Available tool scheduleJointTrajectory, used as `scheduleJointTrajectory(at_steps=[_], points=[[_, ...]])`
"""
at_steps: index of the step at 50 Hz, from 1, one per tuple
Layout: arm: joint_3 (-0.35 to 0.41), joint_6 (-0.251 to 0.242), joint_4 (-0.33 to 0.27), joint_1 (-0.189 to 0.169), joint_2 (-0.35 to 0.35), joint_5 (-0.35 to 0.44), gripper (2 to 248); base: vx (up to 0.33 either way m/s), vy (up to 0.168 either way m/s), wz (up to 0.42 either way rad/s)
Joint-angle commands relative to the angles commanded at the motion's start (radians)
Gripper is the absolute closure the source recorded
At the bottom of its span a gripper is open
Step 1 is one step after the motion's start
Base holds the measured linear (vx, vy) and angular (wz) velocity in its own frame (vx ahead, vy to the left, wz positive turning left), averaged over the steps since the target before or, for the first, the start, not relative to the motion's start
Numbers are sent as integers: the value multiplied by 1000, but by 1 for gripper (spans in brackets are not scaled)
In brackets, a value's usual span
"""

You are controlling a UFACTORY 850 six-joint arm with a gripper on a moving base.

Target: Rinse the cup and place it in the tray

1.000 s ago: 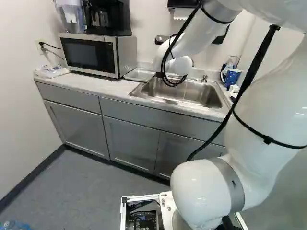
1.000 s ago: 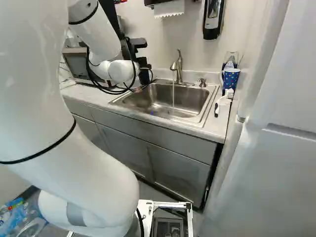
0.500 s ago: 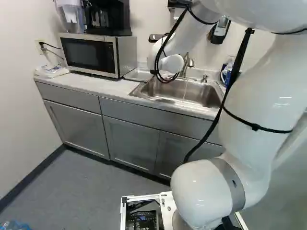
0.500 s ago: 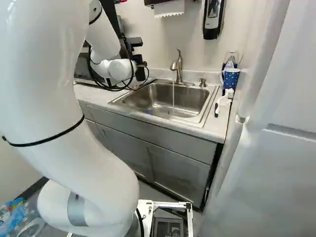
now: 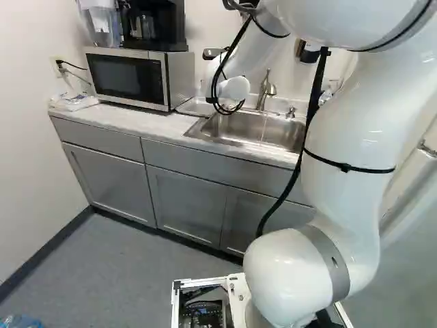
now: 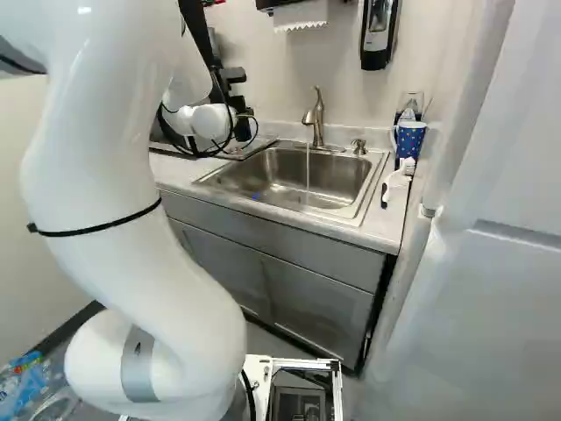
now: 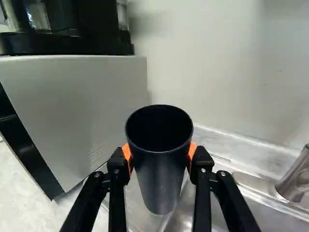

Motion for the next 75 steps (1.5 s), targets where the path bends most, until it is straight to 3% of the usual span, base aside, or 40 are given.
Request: scheduleJointTrajectory(at_steps=[46,75], points=[[-246,0,0,21,-269,0,125,0,0,0],[-246,0,0,22,-289,0,125,0,0,0]])
